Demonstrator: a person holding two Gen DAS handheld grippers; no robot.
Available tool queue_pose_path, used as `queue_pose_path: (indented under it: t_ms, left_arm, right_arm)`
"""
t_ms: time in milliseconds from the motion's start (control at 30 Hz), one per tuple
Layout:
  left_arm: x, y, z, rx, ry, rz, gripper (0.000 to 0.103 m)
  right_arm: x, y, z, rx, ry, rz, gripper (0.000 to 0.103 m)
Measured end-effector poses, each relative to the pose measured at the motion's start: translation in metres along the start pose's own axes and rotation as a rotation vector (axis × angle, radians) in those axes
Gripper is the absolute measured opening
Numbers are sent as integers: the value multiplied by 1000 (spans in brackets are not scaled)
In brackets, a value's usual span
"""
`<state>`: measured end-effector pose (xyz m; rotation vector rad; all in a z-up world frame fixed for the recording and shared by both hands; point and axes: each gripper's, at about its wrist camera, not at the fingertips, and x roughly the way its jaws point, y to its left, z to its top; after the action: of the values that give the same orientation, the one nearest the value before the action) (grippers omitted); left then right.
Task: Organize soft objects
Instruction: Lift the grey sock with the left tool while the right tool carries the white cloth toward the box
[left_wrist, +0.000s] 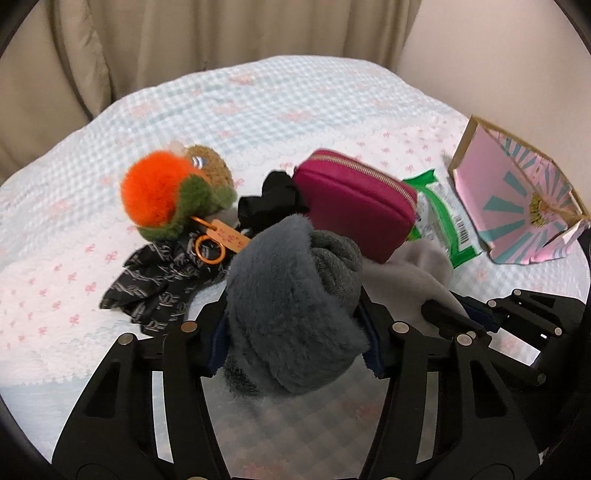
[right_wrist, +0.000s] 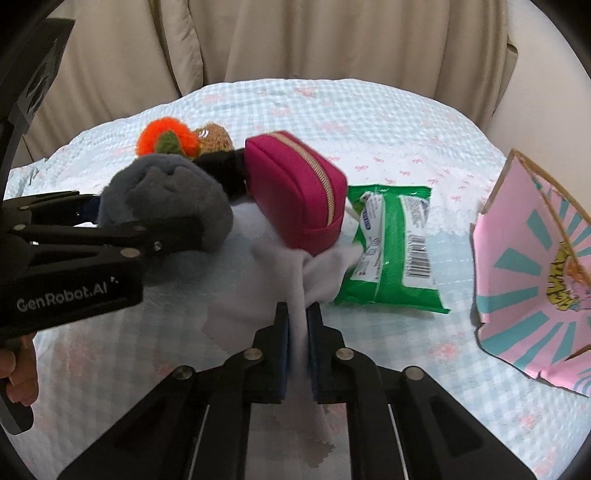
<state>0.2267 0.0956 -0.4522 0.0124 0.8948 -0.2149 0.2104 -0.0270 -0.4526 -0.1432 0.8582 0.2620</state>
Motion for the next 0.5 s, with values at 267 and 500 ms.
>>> queue_pose_path:
  t_ms: [267, 500]
  left_arm:
    - [-48, -5, 18, 6, -35, 10, 53]
    - [-109, -7, 41, 0, -77, 37, 53]
  right_arm:
    - [-43, -5, 21, 19, -34, -8, 8]
    - [-92, -17, 50, 72, -59, 9, 8]
